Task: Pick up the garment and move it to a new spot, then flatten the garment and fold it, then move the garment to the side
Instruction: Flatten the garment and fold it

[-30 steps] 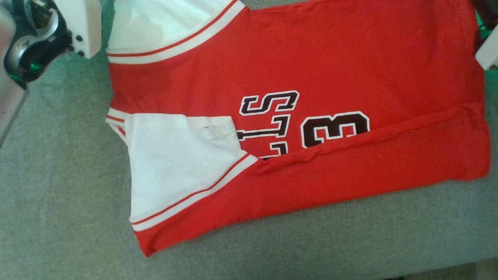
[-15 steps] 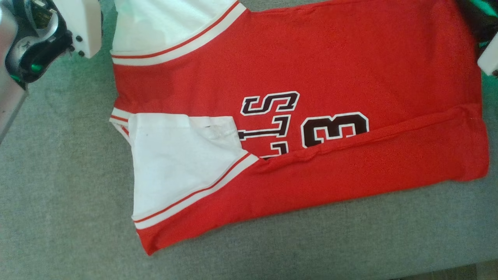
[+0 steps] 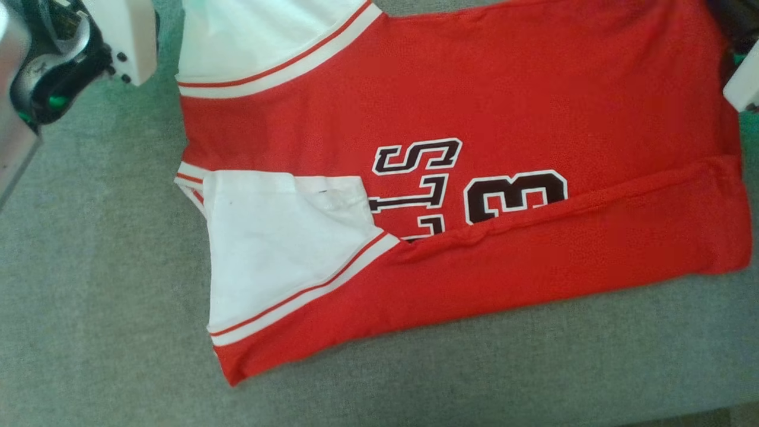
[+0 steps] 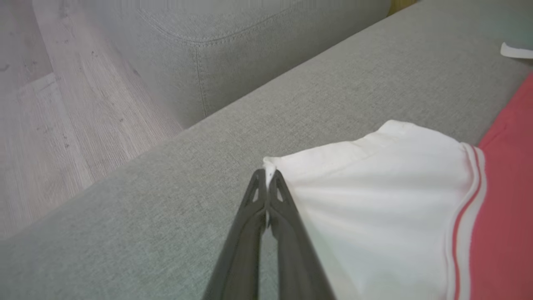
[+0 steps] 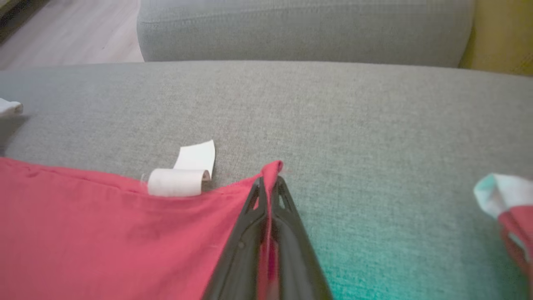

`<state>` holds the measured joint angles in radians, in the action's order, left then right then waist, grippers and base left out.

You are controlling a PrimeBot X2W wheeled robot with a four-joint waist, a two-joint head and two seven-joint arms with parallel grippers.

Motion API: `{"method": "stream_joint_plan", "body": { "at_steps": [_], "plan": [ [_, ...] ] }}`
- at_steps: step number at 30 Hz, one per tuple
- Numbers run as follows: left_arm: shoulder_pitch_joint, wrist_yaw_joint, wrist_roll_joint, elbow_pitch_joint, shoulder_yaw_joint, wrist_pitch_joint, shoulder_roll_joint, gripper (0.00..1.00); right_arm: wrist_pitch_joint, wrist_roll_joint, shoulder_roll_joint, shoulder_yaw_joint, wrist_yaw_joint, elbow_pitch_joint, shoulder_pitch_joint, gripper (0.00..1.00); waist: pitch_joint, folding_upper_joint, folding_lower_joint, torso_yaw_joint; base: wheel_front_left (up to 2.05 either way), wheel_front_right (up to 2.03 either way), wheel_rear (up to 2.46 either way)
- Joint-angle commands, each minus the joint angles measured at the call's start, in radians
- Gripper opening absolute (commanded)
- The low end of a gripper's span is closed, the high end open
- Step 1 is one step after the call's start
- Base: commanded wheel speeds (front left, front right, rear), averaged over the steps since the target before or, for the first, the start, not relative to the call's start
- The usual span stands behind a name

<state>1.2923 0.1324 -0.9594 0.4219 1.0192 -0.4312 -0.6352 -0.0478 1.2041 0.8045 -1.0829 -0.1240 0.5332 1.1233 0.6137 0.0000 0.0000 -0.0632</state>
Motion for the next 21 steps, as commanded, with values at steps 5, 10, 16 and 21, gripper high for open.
{"method": "stream_joint_plan", "body": {
  "at_steps": [5, 10, 16, 21],
  "plan": [
    [0.091, -0.002, 0.022, -0.003, -0.036, 0.103, -0.054, 0.0, 0.077, -0.001, 0.056, 0.0, -0.007, -0.007, 0.024, 0.0, -0.02, 0.0, 0.0, 0.0, 0.0, 0.0, 0.0],
    [0.108, -0.002, 0.016, -0.002, -0.037, 0.197, -0.053, 0.0, 0.149, 0.019, 0.084, 0.004, -0.007, -0.022, 0.038, 0.0, -0.04, 0.0, 0.0, 0.003, 0.0, 0.0, 0.0],
    [0.086, -0.002, -0.029, -0.041, -0.015, 0.256, -0.078, 0.0, 0.193, 0.063, 0.14, -0.006, -0.007, -0.053, 0.001, 0.0, -0.067, 0.0, 0.0, 0.02, 0.0, 0.0, 0.0],
    [0.034, -0.002, -0.075, -0.095, 0.02, 0.275, -0.116, 0.0, 0.22, 0.093, 0.171, -0.023, -0.007, -0.065, -0.052, 0.0, -0.101, 0.0, 0.0, 0.031, 0.0, 0.0, 0.0]
  ]
}}
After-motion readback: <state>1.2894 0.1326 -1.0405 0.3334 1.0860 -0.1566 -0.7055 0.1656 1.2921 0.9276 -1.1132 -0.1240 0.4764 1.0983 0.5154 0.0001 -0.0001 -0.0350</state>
